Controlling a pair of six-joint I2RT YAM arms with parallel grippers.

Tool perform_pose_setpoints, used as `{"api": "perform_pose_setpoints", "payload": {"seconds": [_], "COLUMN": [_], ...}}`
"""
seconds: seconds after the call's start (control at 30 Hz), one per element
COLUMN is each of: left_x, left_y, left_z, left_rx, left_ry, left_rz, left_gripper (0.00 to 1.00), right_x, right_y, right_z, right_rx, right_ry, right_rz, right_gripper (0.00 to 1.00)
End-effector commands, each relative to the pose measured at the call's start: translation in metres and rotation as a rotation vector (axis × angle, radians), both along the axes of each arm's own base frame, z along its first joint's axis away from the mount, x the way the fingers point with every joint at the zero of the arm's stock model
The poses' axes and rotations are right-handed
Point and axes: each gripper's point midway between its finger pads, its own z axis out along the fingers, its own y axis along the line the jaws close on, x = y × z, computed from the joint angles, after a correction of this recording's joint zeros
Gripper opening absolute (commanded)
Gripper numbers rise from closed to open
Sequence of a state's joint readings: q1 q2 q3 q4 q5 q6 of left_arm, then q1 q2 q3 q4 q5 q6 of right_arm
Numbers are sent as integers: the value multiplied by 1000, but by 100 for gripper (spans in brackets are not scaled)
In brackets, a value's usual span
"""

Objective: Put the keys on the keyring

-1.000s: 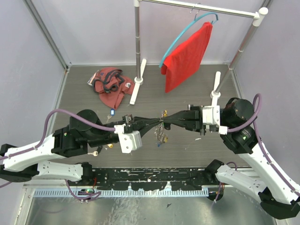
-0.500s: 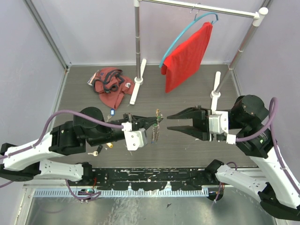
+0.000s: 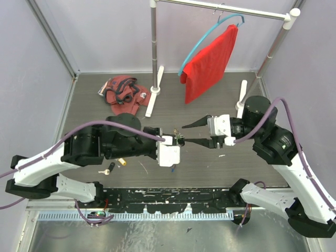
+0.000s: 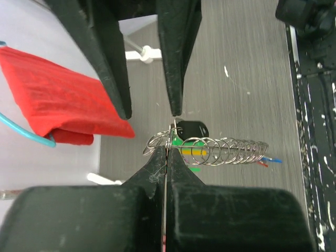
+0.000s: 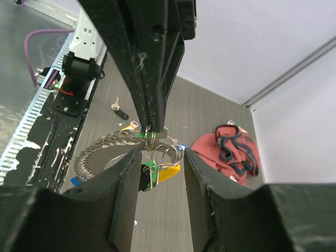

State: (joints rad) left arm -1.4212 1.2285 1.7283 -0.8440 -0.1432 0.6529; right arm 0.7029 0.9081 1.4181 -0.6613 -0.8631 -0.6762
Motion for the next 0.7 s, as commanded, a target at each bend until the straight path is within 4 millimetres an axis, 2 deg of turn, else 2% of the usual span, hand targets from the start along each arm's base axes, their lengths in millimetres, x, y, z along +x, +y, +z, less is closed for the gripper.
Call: {"api": "perform_pose_setpoints", "payload": {"seconds": [0.0,0.03,0.1,0.23,0.4,0.67], "left_x": [9,12,15,22,27,31], "left_y": [13,7,4,2,1,-1], "left_z": [-4,-13,-18,-18,-19,-20], "left_rx": [88,126,159,174,188,199], "left_ry": [-24,-25,-33,-54,-72,-90], "left_rz": [48,57,72,100,124,141], "left_gripper": [0,0,0,0,0,0], "right_x": [8,10,13,17,25,29], "right_y": [3,5,9,13,12,13], "right_z": [-1,-3,-8,-17,-21,-34], "right_rx": [17,22,28,36,36,4], "right_ry": [28,44,75,114,131,157], "right_rz": [-32,-37,-43,-56,-96,-113], "right_gripper": [43,43,42,42,33,31]}}
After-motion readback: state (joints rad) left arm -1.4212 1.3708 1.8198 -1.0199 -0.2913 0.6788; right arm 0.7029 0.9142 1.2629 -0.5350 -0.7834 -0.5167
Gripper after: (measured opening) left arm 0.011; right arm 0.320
